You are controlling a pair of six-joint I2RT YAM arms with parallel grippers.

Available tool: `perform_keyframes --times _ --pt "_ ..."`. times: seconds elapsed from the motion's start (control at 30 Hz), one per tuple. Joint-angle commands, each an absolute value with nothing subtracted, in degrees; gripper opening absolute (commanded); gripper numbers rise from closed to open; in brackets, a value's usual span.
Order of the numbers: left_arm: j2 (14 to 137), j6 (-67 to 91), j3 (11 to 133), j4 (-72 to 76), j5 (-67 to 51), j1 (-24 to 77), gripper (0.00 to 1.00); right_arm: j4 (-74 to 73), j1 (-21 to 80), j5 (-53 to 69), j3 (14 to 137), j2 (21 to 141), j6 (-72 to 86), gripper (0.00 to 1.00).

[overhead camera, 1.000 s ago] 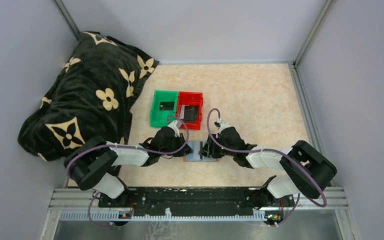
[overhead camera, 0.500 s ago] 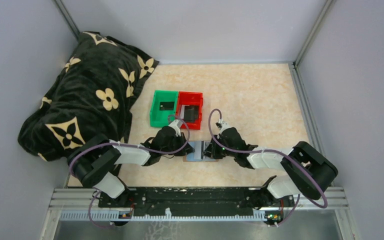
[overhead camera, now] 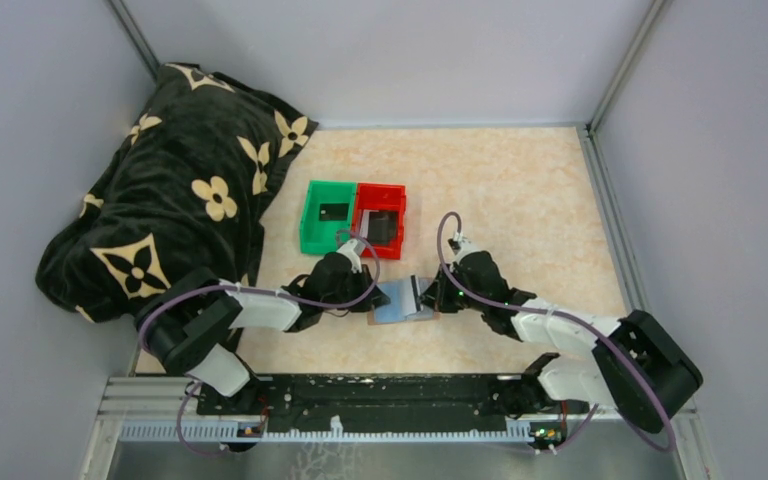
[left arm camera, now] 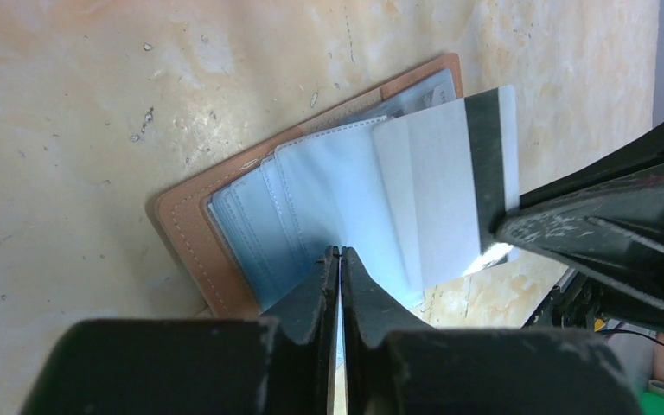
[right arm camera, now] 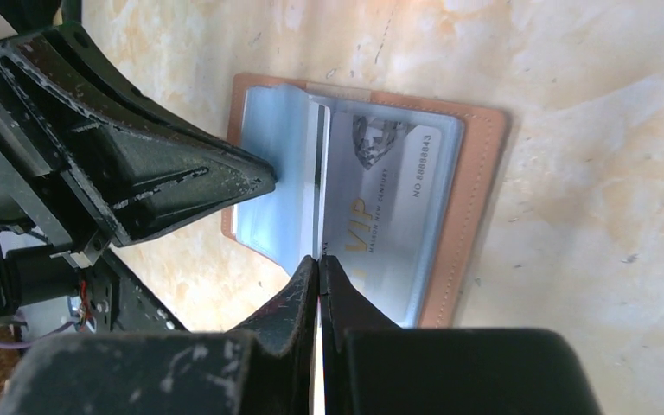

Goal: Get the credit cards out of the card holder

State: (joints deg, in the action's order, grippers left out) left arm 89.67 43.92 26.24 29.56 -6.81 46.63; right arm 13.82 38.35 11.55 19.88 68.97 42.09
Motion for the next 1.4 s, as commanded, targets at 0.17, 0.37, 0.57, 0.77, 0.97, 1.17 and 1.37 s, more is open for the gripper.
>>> perform_keyframes --times 0.17,0.37,0.57,0.77,0.97,1.17,1.37 --pt "80.15 39.21 24.23 22.60 -3.11 46.93 0.43 5.57 35.86 8.44 23.46 58.33 36.15 0.00" --pt "69.43 37.40 21.34 27.18 -4.18 46.85 0.61 7.57 35.47 14.13 23.53 53.75 37.25 0.00" --pt "65.20 39.05 17.34 40.01 -11.57 46.76 0.60 20.28 35.11 23.30 20.22 53.35 43.82 0.00" --pt "68.71 39.61 16.03 49.40 -18.77 46.76 0.59 23.70 35.24 26.21 20.33 53.76 45.50 0.00" --pt "70.69 42.00 13.89 59.08 -20.11 46.76 0.55 25.95 35.24 27.91 19.71 54.70 47.04 0.00" --pt "70.59 41.83 13.63 59.95 -20.04 46.76 0.51 27.86 35.34 28.47 18.59 55.05 48.14 0.00" --pt "70.80 41.58 14.50 59.94 -20.65 46.76 0.23 28.13 35.33 28.52 18.07 55.40 48.16 0.00"
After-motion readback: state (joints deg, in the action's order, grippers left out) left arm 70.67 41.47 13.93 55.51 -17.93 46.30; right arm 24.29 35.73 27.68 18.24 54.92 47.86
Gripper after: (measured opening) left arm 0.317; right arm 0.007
